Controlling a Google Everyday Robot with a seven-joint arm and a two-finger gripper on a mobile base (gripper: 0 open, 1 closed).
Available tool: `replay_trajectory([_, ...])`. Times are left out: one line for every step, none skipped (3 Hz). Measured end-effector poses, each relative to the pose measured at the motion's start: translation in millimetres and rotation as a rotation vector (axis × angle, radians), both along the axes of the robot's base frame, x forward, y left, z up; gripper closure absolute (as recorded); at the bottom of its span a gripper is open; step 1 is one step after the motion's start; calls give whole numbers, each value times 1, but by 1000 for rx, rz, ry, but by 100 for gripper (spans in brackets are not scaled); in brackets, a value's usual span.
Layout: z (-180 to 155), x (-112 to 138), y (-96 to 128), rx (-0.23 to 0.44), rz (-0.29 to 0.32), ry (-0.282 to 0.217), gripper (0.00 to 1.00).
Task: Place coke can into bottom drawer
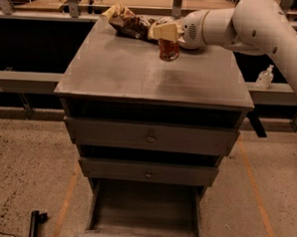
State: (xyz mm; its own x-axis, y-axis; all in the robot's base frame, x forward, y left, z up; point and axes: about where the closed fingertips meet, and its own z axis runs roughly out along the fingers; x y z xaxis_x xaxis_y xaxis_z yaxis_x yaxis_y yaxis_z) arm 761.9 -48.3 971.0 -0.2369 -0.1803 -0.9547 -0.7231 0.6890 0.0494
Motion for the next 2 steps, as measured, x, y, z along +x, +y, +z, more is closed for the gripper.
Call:
replay_trajectory([0, 0, 0, 1, -1, -1, 100])
replay_trajectory([8, -24, 6, 26, 18, 8, 100])
